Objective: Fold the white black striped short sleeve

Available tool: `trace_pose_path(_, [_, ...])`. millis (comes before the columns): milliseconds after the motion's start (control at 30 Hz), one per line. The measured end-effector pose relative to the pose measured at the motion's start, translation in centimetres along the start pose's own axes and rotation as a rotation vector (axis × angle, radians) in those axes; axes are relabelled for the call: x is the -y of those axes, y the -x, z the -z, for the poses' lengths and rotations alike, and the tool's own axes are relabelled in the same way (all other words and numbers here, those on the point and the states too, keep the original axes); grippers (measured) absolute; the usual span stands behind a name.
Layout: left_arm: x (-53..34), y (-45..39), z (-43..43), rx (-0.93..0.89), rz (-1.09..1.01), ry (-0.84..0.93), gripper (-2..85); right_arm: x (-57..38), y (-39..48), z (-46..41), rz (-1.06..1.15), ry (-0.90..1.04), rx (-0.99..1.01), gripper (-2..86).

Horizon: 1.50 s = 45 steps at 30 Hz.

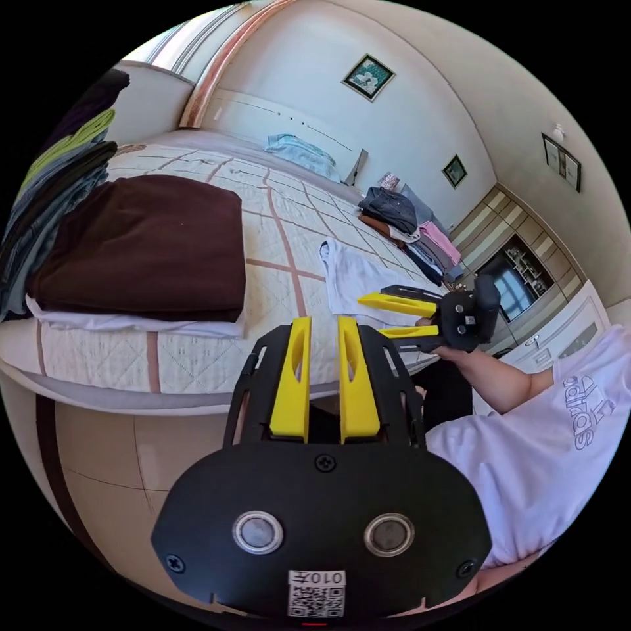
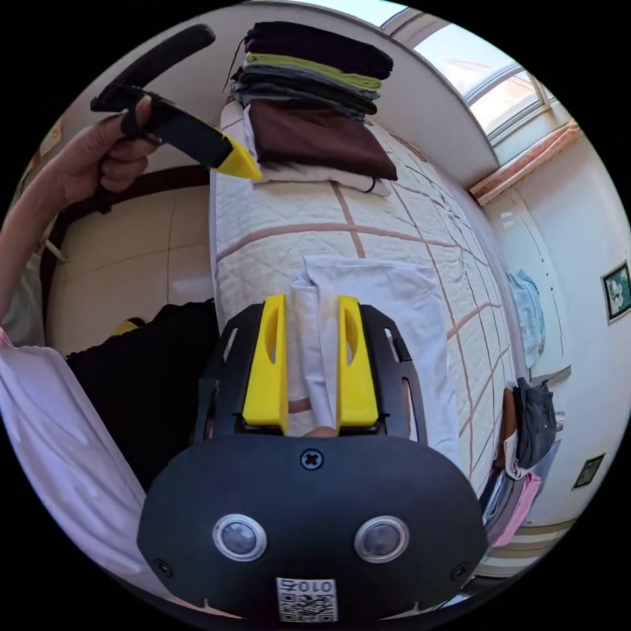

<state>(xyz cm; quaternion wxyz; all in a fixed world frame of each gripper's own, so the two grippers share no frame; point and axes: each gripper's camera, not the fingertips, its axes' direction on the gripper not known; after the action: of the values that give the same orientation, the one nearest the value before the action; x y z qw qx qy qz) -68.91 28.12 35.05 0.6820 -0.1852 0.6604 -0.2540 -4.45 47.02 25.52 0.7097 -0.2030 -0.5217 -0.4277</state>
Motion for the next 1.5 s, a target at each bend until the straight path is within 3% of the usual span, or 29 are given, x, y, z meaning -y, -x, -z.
trace_pose_path(100, [1.9, 2.0, -0.5, -0.071, 0.008, 0.015, 11.3, -0.9, -0.1, 0.3, -0.048, -0.034, -0.013, 6.7])
trace_pose_path(267, [6.9, 4.9, -2.4, -0.245, 0.044, 0.016, 13.0, -4.8, -4.2, 3.0, -0.275, -0.179, 0.141, 5.7])
trace_pose_path(700, [13.7, 12.6, -13.8, -0.460, 0.258, 0.232, 15.8, -10.2, -4.7, 6.1, -0.277, -0.301, 0.125, 5.5])
trace_pose_path(967, [14.2, 16.6, -20.7, -0.397, 0.357, 0.243, 12.8, -12.2, -7.5, 9.5, -0.308, -0.350, 0.145, 5.6])
trace_pose_path(1200, [13.7, 17.0, -24.8, -0.307, 0.256, 0.195, 2.8, -12.4, -10.1, 12.3, -0.399, -0.334, 0.175, 5.7])
trace_pose_path(1500, [17.1, 6.9, -31.2, -0.129, -0.019, 0.324, 0.7, -20.1, -19.3, 20.2, -0.821, -0.598, 0.340, 5.7])
